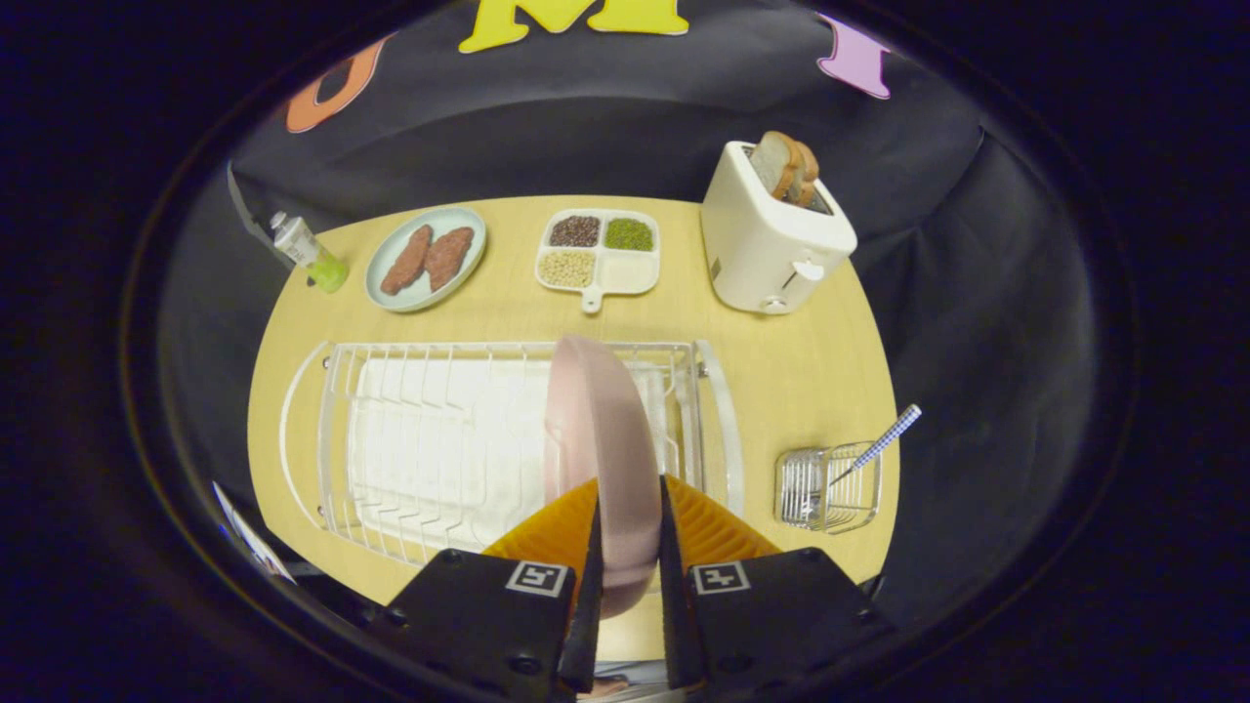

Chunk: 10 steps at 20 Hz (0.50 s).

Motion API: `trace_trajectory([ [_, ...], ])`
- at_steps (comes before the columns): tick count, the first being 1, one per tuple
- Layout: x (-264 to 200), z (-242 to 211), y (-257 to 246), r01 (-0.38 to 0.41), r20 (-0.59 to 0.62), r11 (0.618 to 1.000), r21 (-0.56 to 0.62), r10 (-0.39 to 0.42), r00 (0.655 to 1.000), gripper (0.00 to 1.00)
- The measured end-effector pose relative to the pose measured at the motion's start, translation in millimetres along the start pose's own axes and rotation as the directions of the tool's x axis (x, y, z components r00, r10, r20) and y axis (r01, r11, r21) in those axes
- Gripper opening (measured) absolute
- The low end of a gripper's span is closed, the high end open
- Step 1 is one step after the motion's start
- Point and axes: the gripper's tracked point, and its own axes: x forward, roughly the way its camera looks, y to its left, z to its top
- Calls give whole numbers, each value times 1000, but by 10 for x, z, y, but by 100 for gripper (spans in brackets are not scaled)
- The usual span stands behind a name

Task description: Take the plate from the dish rack, then take the spoon from the basket and place it into the plate.

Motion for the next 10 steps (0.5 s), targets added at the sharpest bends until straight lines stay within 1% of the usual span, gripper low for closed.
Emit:
trace_trajectory([
  [2, -28, -25, -21, 35, 15, 999, -10, -35, 999, 28],
  [5, -113, 7, -50, 76, 61, 997, 23, -77, 995, 24],
  [8, -233, 24, -125, 128, 111, 990, 54, -133, 985, 24],
  [10, -298, -5, -151, 129, 138, 990, 64, -137, 981, 23],
])
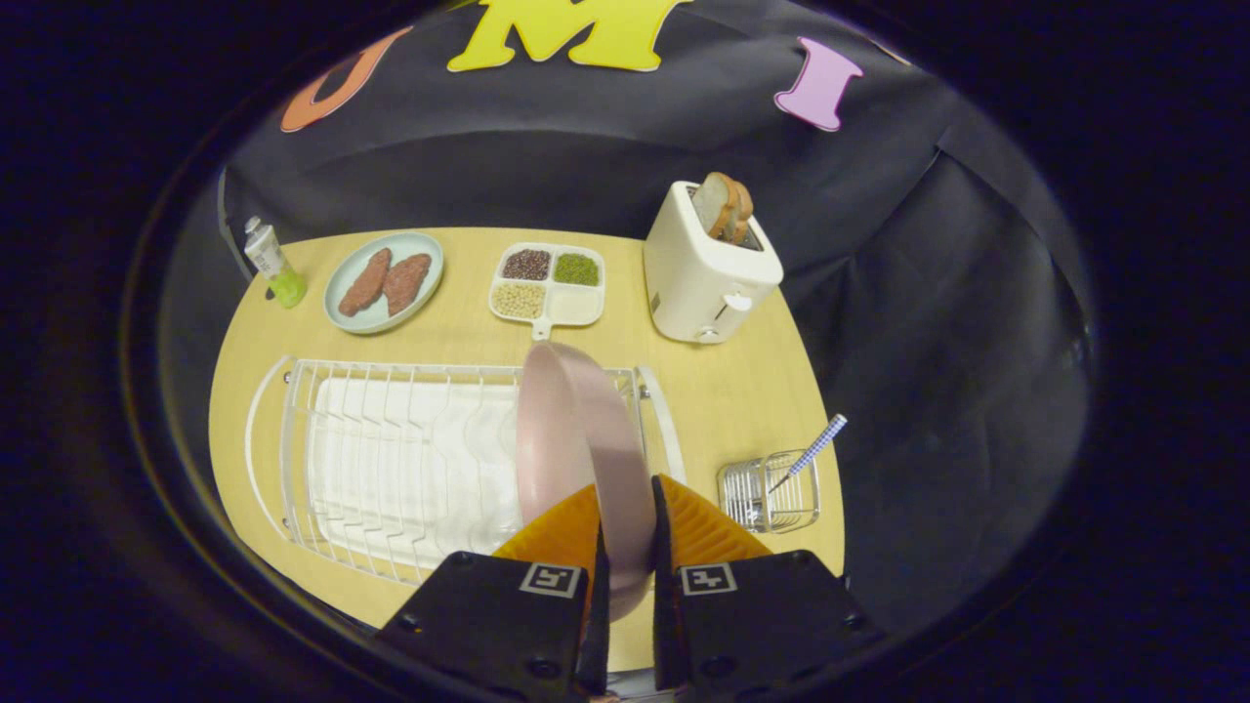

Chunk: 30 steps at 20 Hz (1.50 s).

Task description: Take the plate from the dish rack, then take the spoon from the basket and place it into the plate.

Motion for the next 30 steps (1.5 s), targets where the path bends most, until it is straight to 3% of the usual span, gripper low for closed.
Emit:
trace_trajectory([
  [7, -406, -329, -61, -132, 50, 991, 30, 130, 990, 23],
  [13, -664, -1135, -38, -320, 76, 947, -17, 320, 944, 23],
  [21, -235, -2278, 138, -464, 55, 886, -16, 464, 884, 23],
  [25, 65, -2542, 152, -475, 82, 879, 28, 472, 878, 23],
  [30, 284, -2763, 99, -581, 96, 806, 111, 573, 814, 24],
])
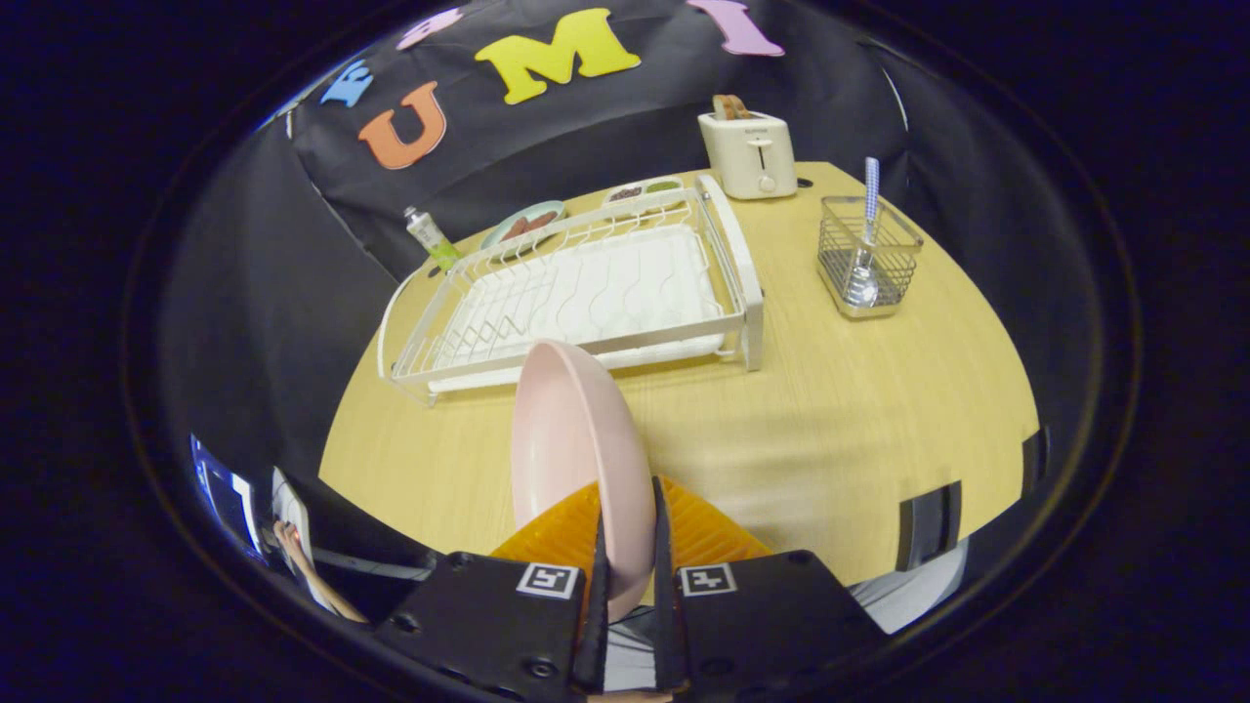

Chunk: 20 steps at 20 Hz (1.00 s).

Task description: Take the plate from the dish rack, then take the spoon from the basket and place it into the plate.

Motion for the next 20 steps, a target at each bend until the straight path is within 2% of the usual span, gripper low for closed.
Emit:
trace_trajectory([
  [5, 253, -138, -287, -79, -2, 992, 100, 80, 997, 33],
  [8, 362, -144, -374, -102, 14, 989, 109, 101, 995, 36],
  [11, 416, -147, -482, -65, 45, 996, 62, 62, 997, 43],
  [13, 425, -47, -615, -11, 119, 1000, 22, 9, 993, 45],
  [15, 386, 60, -722, 40, 215, 999, -27, -33, 976, 47],
  [17, 289, 195, -757, 33, 314, 998, -49, -16, 949, 49],
  [19, 161, 383, -795, 30, 418, 996, -81, 7, 908, 55],
  [20, 68, 473, -853, 52, 466, 993, -104, 2, 885, 61],
])
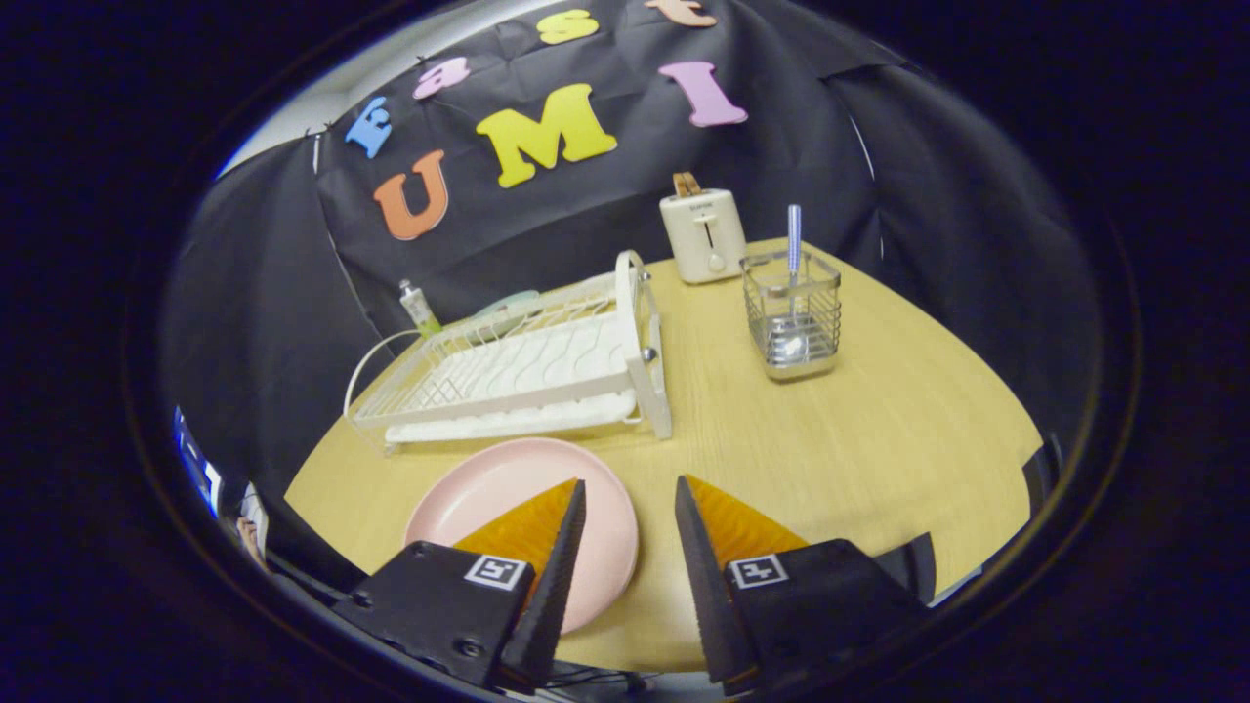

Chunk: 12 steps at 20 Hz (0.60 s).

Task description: Take the plate from the dish rack, then take the spoon from the basket and place it into the plate.

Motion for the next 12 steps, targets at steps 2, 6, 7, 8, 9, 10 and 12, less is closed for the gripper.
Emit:
trace_trajectory([
  [2, -57, 175, -143, 41, 76, 996, -80, -34, 996, 75],
  [6, -177, 676, -509, 208, 291, 964, -168, -153, 944, 94],
  [7, -176, 733, -534, 214, 306, 966, -143, -162, 938, 98],
  [8, -160, 724, -553, 204, 289, 970, -131, -159, 944, 100],
  [9, -124, 786, -564, 185, 285, 976, -118, -145, 948, 100],
  [10, -42, 877, -674, 191, 279, 975, -111, -154, 948, 100],
  [12, 74, 1117, -816, 212, 301, 972, -105, -172, 938, 100],
])
